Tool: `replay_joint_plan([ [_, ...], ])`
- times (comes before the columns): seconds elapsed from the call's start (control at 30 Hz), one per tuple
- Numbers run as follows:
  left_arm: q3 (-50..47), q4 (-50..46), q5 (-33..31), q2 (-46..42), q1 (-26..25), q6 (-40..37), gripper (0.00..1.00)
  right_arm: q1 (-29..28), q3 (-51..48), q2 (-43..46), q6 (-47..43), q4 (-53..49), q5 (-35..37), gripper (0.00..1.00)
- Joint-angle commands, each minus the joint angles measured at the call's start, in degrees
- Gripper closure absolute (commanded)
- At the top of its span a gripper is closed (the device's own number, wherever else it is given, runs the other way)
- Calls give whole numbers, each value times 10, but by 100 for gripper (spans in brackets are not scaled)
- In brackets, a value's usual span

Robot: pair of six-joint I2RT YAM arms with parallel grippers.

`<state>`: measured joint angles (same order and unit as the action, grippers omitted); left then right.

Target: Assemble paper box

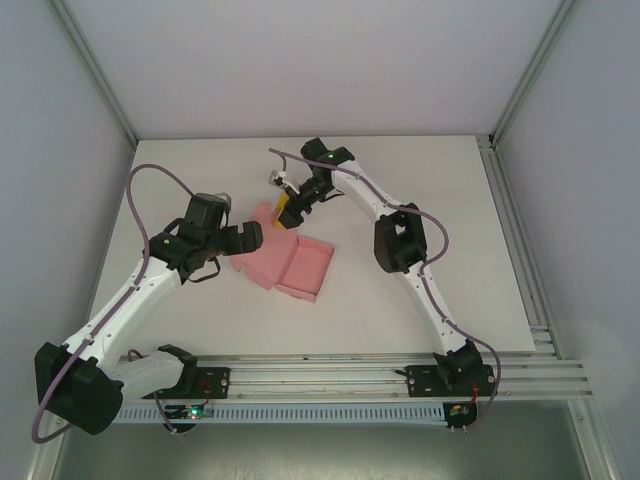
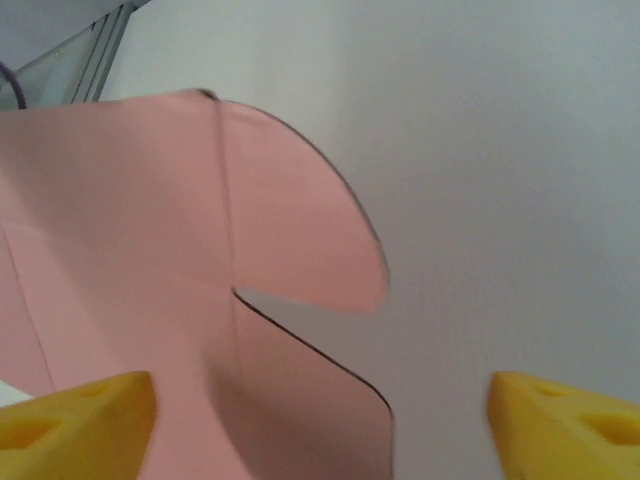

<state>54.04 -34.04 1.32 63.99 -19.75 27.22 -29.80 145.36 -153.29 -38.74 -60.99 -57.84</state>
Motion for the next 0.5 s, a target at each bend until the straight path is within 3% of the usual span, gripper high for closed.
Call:
replay_joint_plan([
  [0.0,3,5,-14,-14,9,-13,0,-3,8,3,-5,0,-33,49],
  [0.1,3,0,-25,-19,8,-15,0,10,-6,22,-8,-2,-35,72],
  [0.33,5,4,-43,-19,8,-16,0,36,-68,94,-63,-33,-31,100],
  [0.47,11,1,-50,-10,9,-13,0,38,-136,149,-37,2,14,100],
])
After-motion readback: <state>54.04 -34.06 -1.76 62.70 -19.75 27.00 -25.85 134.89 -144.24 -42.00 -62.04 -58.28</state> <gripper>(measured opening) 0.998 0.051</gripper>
